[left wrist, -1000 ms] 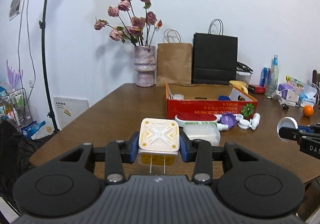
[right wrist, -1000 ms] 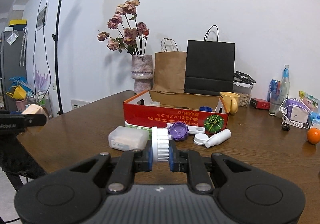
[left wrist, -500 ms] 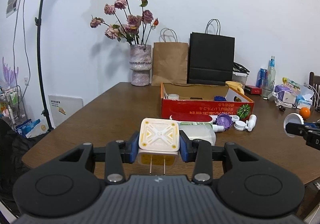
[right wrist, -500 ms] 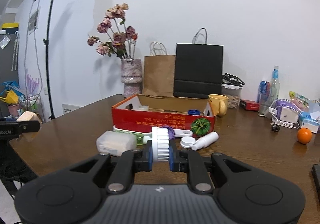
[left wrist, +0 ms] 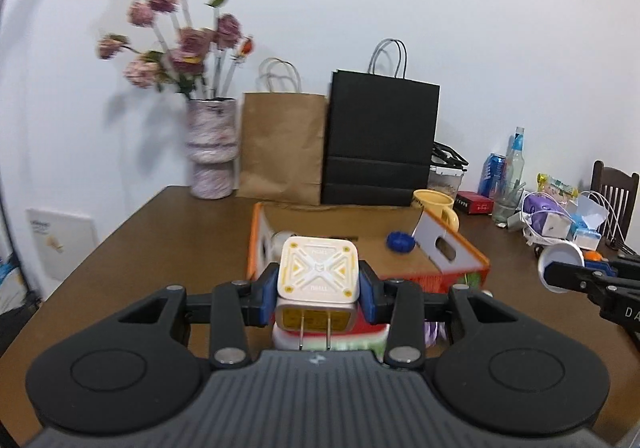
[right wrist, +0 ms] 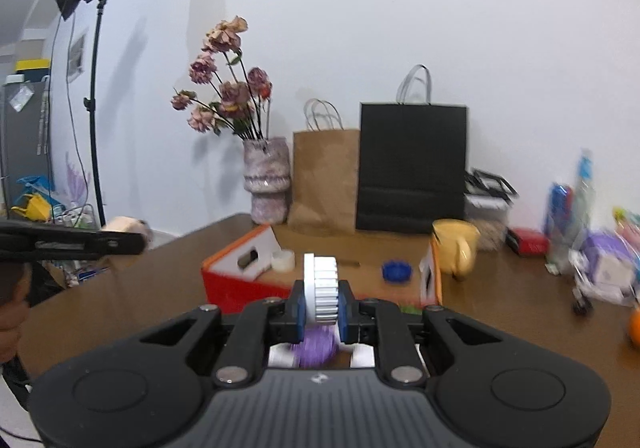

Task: Organize rigid objects
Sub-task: 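Carry the cream block and white cap over the red box with both tools, then open both tools to drop the cream block and white cap into the box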

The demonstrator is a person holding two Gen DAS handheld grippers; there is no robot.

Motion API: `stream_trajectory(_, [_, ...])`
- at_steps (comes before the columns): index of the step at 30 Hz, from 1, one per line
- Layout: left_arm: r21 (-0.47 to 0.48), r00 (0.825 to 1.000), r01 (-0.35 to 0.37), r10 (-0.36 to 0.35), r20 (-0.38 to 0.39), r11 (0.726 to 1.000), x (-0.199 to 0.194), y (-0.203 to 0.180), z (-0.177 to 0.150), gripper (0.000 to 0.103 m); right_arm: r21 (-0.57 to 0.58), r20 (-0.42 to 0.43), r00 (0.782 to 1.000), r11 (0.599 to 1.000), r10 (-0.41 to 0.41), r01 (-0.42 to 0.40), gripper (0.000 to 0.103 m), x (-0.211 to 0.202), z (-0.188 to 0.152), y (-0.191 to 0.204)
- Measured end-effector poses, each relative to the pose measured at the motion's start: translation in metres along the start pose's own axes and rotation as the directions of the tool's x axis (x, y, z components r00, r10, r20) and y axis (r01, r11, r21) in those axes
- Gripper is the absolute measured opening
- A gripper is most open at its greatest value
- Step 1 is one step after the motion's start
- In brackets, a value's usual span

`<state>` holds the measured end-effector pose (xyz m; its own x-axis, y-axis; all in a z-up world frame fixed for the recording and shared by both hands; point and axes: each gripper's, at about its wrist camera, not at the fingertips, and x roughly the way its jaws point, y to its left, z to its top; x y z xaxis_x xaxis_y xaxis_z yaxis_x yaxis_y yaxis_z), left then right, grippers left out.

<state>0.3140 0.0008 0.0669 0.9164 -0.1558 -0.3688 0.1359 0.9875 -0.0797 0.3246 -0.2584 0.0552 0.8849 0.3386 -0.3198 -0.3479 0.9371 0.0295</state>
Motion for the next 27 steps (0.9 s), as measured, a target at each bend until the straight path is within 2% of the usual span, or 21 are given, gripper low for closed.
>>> stream_trajectory(3, [-0.010,0.998,0.032,-0.033,-0.051,0.999,0.057,0.000,0.038,0.040,0.002,-0.035,0.999,1.000,0.030,-0.030,0.015,0.053,0.034,-0.022])
stream_trajectory(6, [-0.021,0.990,0.050,-0.052,-0.130,0.999,0.120,0.000,0.067,0.040,0.065,-0.110,0.992,0.996,0.069,-0.062,0.015,0.116,0.065,-0.050])
stream_trajectory(9, [-0.054,0.968,0.061,-0.072,-0.239,0.997,0.189,0.002,0.085,0.040,0.122,-0.183,0.978,0.990,0.098,-0.076,0.015,0.179,0.083,-0.071])
stream_trajectory(11, [-0.071,0.952,0.040,-0.059,-0.299,0.997,0.235,0.005,0.090,0.040,0.150,-0.243,0.964,0.986,0.109,-0.074,0.015,0.223,0.088,-0.081])
stream_trajectory(15, [-0.094,0.911,-0.004,-0.035,-0.410,0.996,0.314,0.009,0.081,0.040,0.201,-0.370,0.921,0.978,0.121,-0.048,0.015,0.309,0.077,-0.094])
stream_trajectory(18, [-0.046,0.884,-0.035,0.010,-0.468,0.998,0.350,0.008,0.064,0.040,0.229,-0.461,0.878,0.973,0.129,-0.023,0.015,0.358,0.056,-0.096])
stream_trajectory(21, [-0.039,0.851,-0.053,0.025,-0.525,0.998,0.376,0.011,0.051,0.040,0.306,-0.493,0.850,0.952,0.186,-0.031,0.015,0.386,0.039,-0.102])
stream_trajectory(23, [-0.038,0.843,-0.060,0.031,-0.536,0.997,0.386,0.014,0.047,0.041,0.378,-0.512,0.823,0.925,0.246,-0.042,0.016,0.402,0.030,-0.110])
stream_trajectory(25, [-0.044,0.831,-0.054,0.020,-0.555,0.998,0.391,0.016,0.045,0.041,0.397,-0.522,0.821,0.918,0.232,-0.006,0.017,0.409,0.022,-0.112])
stream_trajectory(27, [-0.044,0.846,-0.034,0.005,-0.533,0.998,0.389,0.016,0.047,0.049,0.413,-0.528,0.821,0.910,0.219,0.022,0.026,0.412,0.019,-0.115])
